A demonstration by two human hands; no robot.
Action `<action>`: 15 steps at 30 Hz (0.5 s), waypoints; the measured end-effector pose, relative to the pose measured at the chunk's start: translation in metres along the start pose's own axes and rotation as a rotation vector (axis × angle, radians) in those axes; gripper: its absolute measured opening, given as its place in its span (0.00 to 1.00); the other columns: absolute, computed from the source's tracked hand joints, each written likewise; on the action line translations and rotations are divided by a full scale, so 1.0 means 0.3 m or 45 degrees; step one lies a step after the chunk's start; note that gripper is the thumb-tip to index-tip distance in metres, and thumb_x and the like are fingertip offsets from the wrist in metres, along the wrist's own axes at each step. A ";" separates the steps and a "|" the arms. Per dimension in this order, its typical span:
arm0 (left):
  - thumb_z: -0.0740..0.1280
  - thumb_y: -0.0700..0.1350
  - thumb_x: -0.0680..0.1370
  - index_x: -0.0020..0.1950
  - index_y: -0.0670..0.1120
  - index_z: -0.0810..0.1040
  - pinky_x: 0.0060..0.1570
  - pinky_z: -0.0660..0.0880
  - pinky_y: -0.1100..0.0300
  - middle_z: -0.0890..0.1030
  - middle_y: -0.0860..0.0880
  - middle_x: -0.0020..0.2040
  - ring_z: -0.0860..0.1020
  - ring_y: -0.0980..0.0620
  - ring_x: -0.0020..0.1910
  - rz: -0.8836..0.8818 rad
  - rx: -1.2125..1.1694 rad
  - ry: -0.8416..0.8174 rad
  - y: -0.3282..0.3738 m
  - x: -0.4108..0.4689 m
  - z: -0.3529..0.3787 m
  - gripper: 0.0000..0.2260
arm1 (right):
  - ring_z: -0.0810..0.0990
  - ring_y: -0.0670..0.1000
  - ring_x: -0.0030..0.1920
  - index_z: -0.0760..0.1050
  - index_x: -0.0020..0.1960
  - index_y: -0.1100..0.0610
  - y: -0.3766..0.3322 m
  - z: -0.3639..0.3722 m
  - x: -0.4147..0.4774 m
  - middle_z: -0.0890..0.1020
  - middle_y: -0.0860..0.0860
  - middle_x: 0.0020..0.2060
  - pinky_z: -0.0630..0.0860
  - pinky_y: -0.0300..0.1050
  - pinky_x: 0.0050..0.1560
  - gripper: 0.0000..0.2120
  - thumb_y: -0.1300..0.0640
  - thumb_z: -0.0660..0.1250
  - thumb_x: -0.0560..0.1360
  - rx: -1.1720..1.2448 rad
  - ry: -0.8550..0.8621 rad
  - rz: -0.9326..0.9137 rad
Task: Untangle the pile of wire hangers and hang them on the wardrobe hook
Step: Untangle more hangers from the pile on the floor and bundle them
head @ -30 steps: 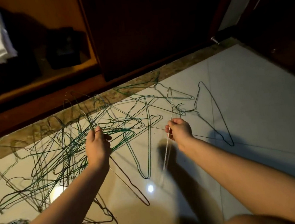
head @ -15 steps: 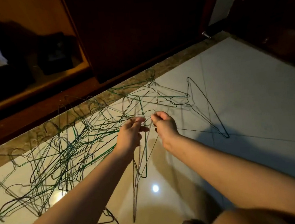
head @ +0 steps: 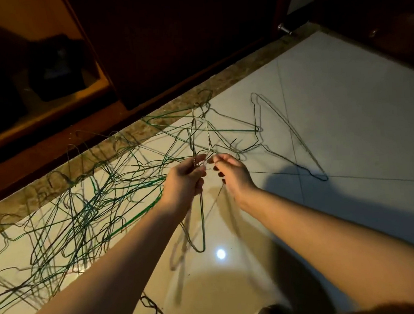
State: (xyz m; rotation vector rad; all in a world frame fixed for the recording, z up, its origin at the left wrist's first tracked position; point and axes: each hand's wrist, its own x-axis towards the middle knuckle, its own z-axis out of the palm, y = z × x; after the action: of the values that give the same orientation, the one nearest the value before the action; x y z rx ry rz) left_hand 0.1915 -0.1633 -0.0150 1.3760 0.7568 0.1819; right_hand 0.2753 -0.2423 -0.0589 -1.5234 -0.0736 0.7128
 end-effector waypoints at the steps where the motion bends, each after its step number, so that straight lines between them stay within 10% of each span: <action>1: 0.60 0.34 0.79 0.61 0.43 0.75 0.27 0.64 0.67 0.70 0.49 0.35 0.66 0.57 0.27 0.014 0.023 0.028 -0.004 0.001 0.003 0.13 | 0.73 0.45 0.39 0.75 0.46 0.52 0.025 -0.035 0.033 0.77 0.49 0.40 0.70 0.30 0.33 0.05 0.59 0.61 0.78 -0.143 0.062 -0.023; 7: 0.57 0.34 0.80 0.55 0.47 0.76 0.30 0.60 0.64 0.68 0.51 0.33 0.63 0.56 0.29 0.060 -0.061 0.095 -0.023 -0.002 -0.016 0.12 | 0.75 0.55 0.55 0.69 0.66 0.47 0.114 -0.303 0.304 0.73 0.54 0.61 0.71 0.42 0.49 0.20 0.61 0.62 0.76 -1.383 0.161 -0.010; 15: 0.57 0.31 0.79 0.53 0.44 0.77 0.26 0.57 0.66 0.65 0.50 0.32 0.60 0.57 0.26 0.097 -0.199 0.112 -0.037 0.011 -0.085 0.13 | 0.71 0.59 0.62 0.60 0.71 0.51 0.106 -0.241 0.467 0.69 0.58 0.66 0.71 0.48 0.54 0.21 0.58 0.55 0.79 -1.804 0.107 -0.103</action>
State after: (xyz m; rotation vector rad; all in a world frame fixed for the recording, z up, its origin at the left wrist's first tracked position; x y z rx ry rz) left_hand 0.1757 -0.1433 -0.0266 1.2549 0.7474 0.3562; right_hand 0.4091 -0.2444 -0.1480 -2.8600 -0.6862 0.5010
